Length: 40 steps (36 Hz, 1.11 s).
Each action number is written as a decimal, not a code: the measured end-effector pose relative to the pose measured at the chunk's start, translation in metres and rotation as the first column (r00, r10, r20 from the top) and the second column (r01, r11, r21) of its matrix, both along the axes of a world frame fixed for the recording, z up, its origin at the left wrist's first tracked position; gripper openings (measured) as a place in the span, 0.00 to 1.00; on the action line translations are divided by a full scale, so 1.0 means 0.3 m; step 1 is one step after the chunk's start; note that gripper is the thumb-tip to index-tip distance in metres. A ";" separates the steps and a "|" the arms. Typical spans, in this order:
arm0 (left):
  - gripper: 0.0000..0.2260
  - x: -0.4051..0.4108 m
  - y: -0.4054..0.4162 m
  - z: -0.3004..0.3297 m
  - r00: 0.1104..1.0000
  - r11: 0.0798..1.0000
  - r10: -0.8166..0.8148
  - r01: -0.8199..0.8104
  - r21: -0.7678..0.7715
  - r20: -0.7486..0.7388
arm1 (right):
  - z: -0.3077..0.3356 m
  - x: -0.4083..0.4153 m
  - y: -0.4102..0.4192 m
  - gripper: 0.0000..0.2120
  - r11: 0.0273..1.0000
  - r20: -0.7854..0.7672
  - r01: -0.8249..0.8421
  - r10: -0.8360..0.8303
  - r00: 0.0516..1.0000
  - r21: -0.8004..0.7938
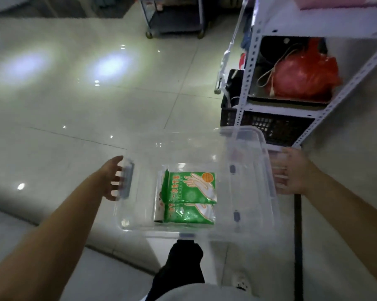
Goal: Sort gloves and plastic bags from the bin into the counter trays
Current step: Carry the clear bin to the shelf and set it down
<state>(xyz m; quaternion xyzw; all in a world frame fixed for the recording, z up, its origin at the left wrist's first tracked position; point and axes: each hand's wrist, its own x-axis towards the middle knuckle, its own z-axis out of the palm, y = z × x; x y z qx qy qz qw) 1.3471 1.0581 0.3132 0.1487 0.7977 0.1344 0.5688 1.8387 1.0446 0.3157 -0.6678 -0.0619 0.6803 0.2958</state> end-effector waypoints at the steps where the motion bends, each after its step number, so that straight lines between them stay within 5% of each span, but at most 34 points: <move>1: 0.24 -0.039 0.060 -0.002 1.000 1.000 0.018 -0.018 0.000 -0.013 | -0.018 -0.046 0.096 0.20 1.000 0.017 -0.011 0.011 1.000 -0.020; 9: 0.22 -0.383 0.576 0.010 0.994 0.995 0.102 -0.103 0.011 0.034 | -0.026 -0.425 0.794 0.29 0.994 0.034 -0.096 0.098 0.995 -0.042; 19: 0.23 -0.569 1.392 0.142 0.995 0.986 0.088 -0.095 0.137 0.053 | 0.104 -0.597 1.489 0.25 0.999 0.005 0.007 -0.008 1.000 0.044; 26: 0.24 -0.507 2.105 0.084 0.998 0.988 -0.008 -0.001 0.156 0.060 | 0.006 -0.544 1.998 0.20 0.985 0.026 0.169 -0.170 0.985 0.033; 31: 0.24 -0.406 2.599 0.007 0.995 0.990 -0.088 0.082 0.115 0.048 | -0.127 -0.469 2.325 0.25 0.953 0.027 0.301 -0.301 0.953 -0.021; 40: 0.20 -0.123 3.281 -0.052 0.967 0.966 -0.234 0.220 0.137 0.099 | -0.212 -0.378 2.676 0.24 0.868 0.120 0.492 -0.484 0.867 -0.059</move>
